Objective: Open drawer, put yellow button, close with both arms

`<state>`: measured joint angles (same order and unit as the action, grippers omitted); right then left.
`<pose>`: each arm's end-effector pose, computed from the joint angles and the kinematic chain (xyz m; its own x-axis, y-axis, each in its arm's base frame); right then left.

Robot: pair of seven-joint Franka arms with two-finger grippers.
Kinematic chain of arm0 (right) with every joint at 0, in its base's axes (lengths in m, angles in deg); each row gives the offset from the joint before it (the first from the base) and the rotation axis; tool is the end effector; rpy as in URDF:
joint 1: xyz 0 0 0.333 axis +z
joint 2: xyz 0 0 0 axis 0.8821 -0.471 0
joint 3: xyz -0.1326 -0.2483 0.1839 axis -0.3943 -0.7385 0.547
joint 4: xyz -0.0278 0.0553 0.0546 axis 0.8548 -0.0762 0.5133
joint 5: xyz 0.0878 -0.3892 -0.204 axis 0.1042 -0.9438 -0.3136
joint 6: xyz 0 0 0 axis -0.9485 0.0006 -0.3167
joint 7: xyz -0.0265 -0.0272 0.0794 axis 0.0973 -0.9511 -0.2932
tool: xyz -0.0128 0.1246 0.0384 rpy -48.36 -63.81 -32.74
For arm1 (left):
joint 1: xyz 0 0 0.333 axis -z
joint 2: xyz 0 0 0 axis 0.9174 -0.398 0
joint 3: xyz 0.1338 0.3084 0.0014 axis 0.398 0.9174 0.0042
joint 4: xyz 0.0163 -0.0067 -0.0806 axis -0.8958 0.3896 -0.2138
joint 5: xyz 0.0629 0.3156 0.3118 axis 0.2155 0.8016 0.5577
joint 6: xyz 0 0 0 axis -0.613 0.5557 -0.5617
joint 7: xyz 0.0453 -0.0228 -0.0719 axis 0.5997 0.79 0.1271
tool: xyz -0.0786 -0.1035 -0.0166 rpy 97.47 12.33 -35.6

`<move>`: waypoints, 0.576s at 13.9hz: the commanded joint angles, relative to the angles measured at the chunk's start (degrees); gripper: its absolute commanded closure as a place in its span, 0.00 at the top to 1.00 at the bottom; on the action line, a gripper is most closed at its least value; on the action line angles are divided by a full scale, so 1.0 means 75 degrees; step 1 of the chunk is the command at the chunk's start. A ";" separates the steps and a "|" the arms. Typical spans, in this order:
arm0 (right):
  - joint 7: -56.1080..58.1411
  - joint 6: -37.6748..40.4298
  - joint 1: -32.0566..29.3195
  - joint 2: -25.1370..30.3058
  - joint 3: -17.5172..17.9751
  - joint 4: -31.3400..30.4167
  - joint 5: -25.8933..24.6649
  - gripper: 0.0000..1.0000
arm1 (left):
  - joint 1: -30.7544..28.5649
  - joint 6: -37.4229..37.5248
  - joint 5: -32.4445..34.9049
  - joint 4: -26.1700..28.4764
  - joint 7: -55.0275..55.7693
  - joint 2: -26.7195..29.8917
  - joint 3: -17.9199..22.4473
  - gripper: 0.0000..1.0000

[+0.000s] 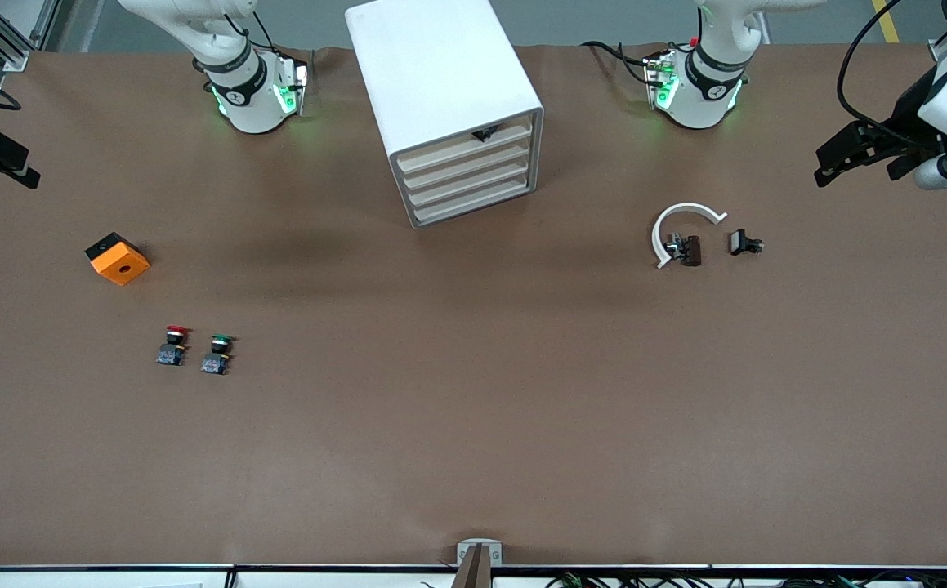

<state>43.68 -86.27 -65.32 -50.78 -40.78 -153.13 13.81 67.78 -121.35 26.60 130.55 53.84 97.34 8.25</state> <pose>0.5623 -0.0631 0.6560 0.9991 -0.0376 -0.0177 -0.0378 -0.9991 -0.0168 0.5592 -0.0573 0.6397 0.9954 0.0947 -0.0124 0.0947 -0.9955 0.0070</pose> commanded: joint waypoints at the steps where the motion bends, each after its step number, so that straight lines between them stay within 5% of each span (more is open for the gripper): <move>1: 0.0079 -0.0061 0.0022 0.0164 -0.0039 -0.0129 0.0088 1.00 | -0.0059 -0.0036 -0.0046 -0.0269 -0.0088 -0.0038 0.0030 1.00; 8: 0.0091 -0.0061 0.0022 0.0164 -0.0039 -0.0129 0.0088 1.00 | -0.0082 0.0128 -0.0023 -0.0411 -0.0064 -0.0062 0.0053 1.00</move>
<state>43.69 -86.27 -65.32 -50.78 -40.78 -153.13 13.81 67.40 -121.56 26.60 129.10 53.84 97.24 8.53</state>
